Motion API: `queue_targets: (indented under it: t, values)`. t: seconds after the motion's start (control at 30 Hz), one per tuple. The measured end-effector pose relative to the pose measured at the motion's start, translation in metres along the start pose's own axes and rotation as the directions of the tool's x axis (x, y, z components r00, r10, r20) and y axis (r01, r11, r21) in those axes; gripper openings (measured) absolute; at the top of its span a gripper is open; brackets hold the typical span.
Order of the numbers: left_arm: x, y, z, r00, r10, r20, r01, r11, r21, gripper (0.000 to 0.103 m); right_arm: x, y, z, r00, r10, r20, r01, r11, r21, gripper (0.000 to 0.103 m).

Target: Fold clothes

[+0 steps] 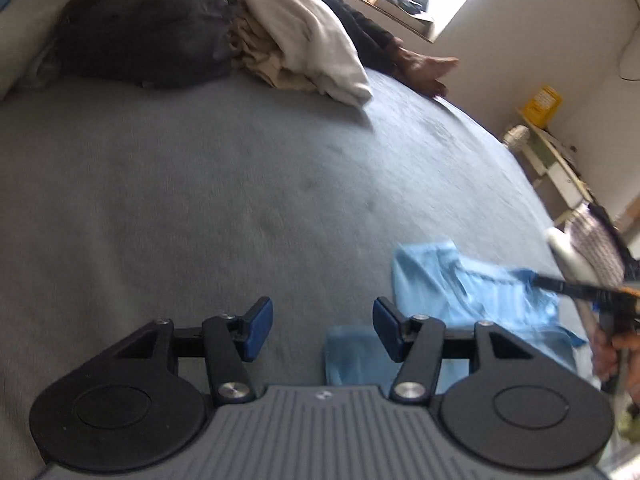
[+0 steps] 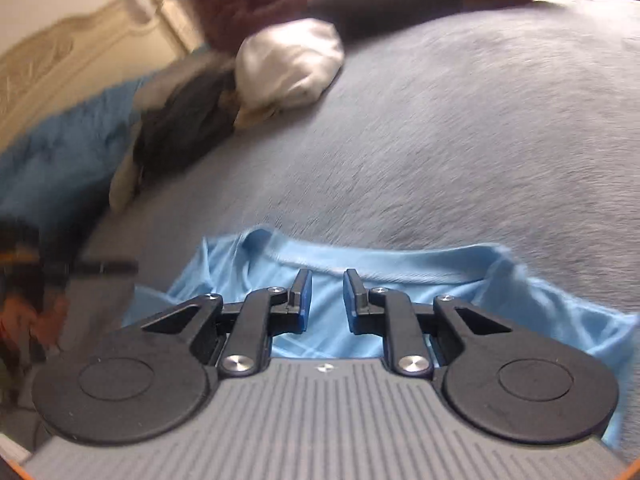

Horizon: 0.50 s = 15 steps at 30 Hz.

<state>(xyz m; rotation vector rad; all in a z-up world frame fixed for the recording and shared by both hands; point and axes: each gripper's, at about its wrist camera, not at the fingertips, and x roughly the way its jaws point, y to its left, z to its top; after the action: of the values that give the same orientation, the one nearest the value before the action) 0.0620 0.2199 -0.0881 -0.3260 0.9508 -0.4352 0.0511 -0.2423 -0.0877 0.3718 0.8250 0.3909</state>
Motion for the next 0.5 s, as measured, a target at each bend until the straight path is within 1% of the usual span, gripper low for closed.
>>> queue_targets:
  t: [0.1, 0.2, 0.27, 0.3, 0.4, 0.43, 0.5]
  values:
    - [-0.001, -0.003, -0.01, 1.0, -0.012, -0.022, 0.013, 0.999, 0.031, 0.057, -0.028, -0.014, -0.004, 1.0, -0.002, 0.024, 0.0, 0.998, 0.067, 0.019]
    - [0.007, -0.003, -0.015, 1.0, -0.003, -0.025, 0.004, 0.999, 0.032, 0.057, -0.047, -0.021, -0.016, 1.0, -0.001, 0.029, -0.002, 0.994, 0.11, 0.021]
    - [0.014, -0.004, -0.017, 1.0, 0.01, -0.016, -0.009, 0.999, 0.031, 0.057, -0.043, -0.011, -0.028, 0.999, 0.045, 0.003, -0.045, 0.994, 0.102, 0.021]
    - [0.016, -0.005, -0.017, 1.0, 0.014, -0.007, -0.014, 0.999, 0.034, 0.057, -0.037, -0.001, -0.032, 0.997, 0.07, -0.018, -0.068, 0.995, 0.076, 0.021]
    - [0.02, -0.01, -0.017, 0.999, 0.041, 0.019, -0.042, 0.998, 0.045, 0.057, -0.013, 0.043, -0.043, 0.987, 0.129, -0.1, -0.135, 0.989, -0.059, 0.021]
    - [0.02, -0.012, -0.017, 0.998, 0.052, 0.025, -0.053, 0.998, 0.046, 0.057, -0.005, 0.058, -0.046, 0.983, 0.135, -0.124, -0.149, 0.982, -0.113, 0.021]
    - [0.021, -0.017, -0.019, 0.997, 0.076, 0.034, -0.078, 0.995, 0.057, 0.057, 0.013, 0.089, -0.052, 0.979, 0.121, -0.162, -0.158, 0.958, -0.241, 0.022]
